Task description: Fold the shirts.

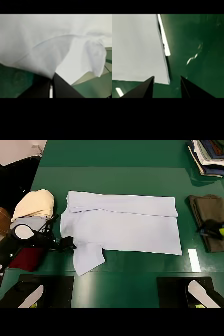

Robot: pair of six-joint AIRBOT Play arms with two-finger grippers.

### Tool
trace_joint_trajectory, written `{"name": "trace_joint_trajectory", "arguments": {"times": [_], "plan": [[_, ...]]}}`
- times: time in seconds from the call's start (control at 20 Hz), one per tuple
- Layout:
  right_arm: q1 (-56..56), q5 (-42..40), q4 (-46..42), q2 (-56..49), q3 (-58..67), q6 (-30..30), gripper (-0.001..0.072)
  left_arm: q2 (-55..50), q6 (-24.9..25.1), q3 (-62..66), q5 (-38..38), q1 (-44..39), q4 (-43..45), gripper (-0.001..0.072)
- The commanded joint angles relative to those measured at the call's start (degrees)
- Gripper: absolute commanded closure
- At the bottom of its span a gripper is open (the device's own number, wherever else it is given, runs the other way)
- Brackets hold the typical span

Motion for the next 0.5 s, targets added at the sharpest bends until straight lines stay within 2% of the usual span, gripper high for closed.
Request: {"name": "trace_joint_trajectory", "arguments": {"times": [0.0, 0.2, 0.45], "plan": [[-4.9, -0.7, -2.0, -2.3, -9.9, 0.1, 0.0324, 0.2, 1.2, 3.2, -1.3, -0.1, -0.1, 0.0683], [-3.4, -5.5, 8.2, -8.8, -16.9, -1.6, 0.0323, 0.2, 1.6, 3.3, -1.3, 0.0, -0.1, 0.0682], [4.8, -7.1, 8.3, -13.3, -16.8, -1.6, 0.0342, 0.2, 1.6, 3.3, -1.3, -0.1, 0.9, 0.0682]]}}
